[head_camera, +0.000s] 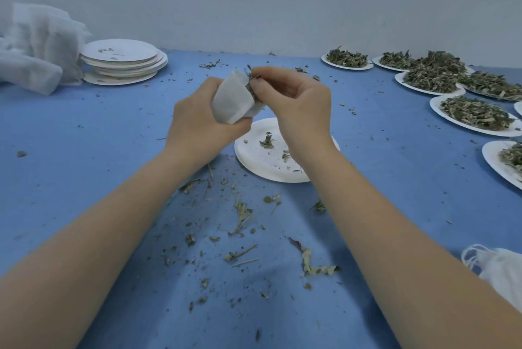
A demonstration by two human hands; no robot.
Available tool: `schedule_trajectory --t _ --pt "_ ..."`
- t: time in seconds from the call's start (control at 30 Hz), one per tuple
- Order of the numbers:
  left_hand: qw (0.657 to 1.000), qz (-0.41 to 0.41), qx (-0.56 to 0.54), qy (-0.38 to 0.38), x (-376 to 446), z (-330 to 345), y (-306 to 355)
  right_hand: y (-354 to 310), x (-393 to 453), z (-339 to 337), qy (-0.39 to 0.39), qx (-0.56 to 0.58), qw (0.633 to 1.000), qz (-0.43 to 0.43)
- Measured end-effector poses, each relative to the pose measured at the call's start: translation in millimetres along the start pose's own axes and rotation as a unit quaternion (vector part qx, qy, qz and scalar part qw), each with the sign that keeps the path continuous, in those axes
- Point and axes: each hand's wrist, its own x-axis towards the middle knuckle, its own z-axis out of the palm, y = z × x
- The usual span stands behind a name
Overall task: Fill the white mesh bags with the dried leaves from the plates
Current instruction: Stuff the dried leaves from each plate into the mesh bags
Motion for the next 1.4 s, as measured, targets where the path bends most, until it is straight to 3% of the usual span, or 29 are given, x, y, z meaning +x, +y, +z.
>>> schedule_trajectory --t 0.1,0.27,0.47,0.63,0.83,0.93,1.07,1.17,1.33,1.4 --pt "1.000 0.009 0.008 0.012 0 -1 1 0 -3 -2 -0.023 -0.087 0.994 -0.062" --pt "1.000 0.016 0.015 0.010 0 -3 2 -6 0 -14 -0.103 -0.158 0.978 -0.090" --pt "0.996 0.053 0.073 -0.017 -6 0 8 -22 10 -16 -0.236 -0.244 0.939 -0.058" --pt "0.997 0.046 0.051 -0.043 -10 1 9 -36 12 -20 -0.358 -0.314 0.879 -0.011" --pt "0.995 0.071 0.044 -0.045 -11 3 12 -37 18 -18 -0.287 -0.451 0.842 -0.074" --pt "0.994 0.080 0.042 -0.059 -13 6 15 -33 12 -11 -0.279 -0.443 0.851 -0.044" --pt "0.995 0.080 0.030 -0.059 -11 5 19 -34 12 -18 -0.340 -0.338 0.877 0.015" --pt "0.992 0.092 0.068 -0.061 -7 0 15 -40 17 -30 -0.353 -0.295 0.888 0.010" --pt "0.979 0.090 0.171 -0.070 -3 -1 5 -41 21 -37 -0.264 -0.281 0.923 -0.015" --pt "0.977 0.095 0.184 -0.050 -2 -3 1 -32 25 -41 -0.213 -0.351 0.912 0.004"
